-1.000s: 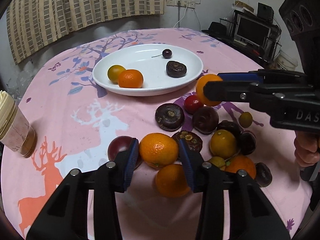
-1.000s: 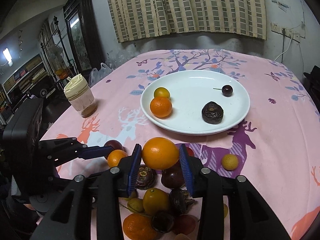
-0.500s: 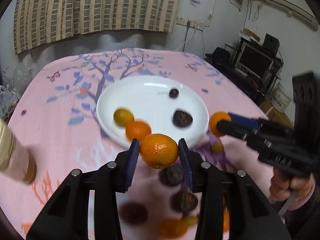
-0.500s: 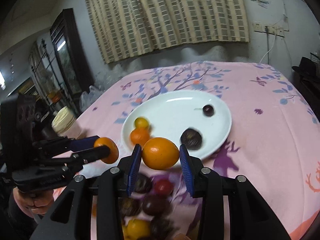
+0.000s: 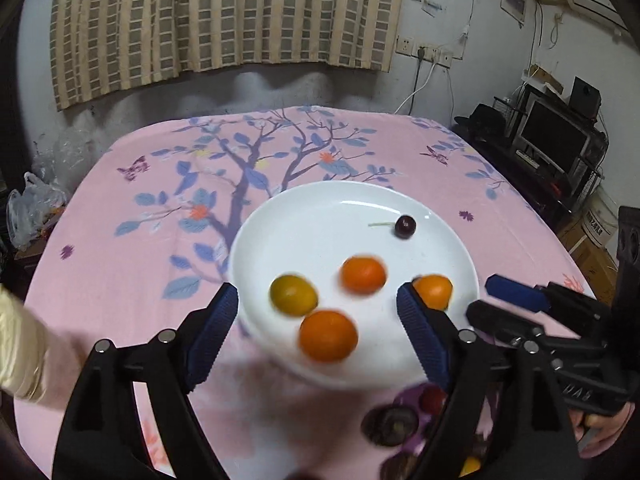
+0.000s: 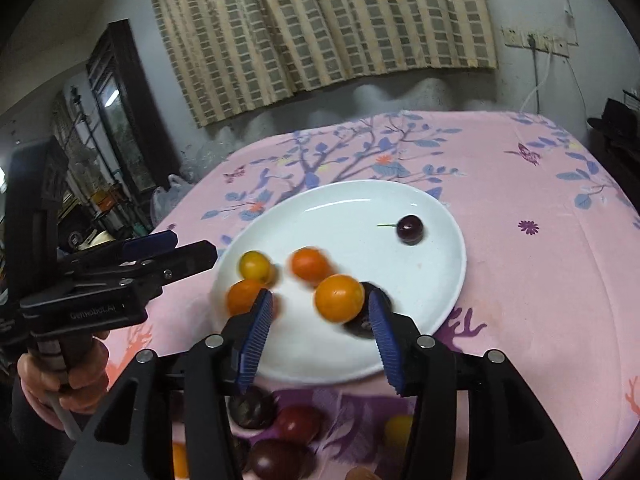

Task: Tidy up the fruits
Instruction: 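Move an orange with left tool while right tool moves an orange onto the plate, then move an orange with left tool while right tool moves a dark plum onto the plate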

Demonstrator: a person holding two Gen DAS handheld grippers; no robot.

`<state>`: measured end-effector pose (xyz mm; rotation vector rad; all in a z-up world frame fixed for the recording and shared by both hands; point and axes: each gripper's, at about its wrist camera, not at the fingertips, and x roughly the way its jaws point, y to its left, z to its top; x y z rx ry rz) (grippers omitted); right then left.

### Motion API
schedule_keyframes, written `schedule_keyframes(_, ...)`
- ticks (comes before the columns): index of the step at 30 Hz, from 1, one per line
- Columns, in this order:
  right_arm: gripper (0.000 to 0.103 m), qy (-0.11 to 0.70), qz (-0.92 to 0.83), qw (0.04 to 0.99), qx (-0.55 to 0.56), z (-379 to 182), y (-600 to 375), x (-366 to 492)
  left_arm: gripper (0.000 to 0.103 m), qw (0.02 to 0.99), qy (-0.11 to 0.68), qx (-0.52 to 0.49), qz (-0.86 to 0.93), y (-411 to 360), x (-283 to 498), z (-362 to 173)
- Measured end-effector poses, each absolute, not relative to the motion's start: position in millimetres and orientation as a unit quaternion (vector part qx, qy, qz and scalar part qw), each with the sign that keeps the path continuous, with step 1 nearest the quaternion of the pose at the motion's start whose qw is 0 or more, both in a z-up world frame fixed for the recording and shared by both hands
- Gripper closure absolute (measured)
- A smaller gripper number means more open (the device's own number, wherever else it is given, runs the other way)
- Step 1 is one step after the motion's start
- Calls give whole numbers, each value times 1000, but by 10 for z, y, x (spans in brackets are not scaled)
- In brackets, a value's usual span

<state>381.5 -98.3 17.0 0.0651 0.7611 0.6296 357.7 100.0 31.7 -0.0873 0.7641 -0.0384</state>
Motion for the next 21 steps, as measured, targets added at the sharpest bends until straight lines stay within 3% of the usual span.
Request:
schedule_keyframes(3, 42, 356, 321, 877, 5, 246, -1007, 3414, 11, 932, 358, -57, -8, 1145, 3110, 310)
schedule_keyframes(8, 37, 369, 322, 872, -23, 156, -1224, 2637, 11, 932, 352, -88, 2, 1335, 2584, 96)
schedule_keyframes(16, 37, 425, 323, 842, -72, -152, -1339, 1949, 11, 930, 361, -73, -24, 1279, 2329, -32)
schedule_keyframes(21, 49, 452, 321, 828, -78, -319, -1287, 1947, 11, 933, 355, -63, -24, 1271, 2252, -20)
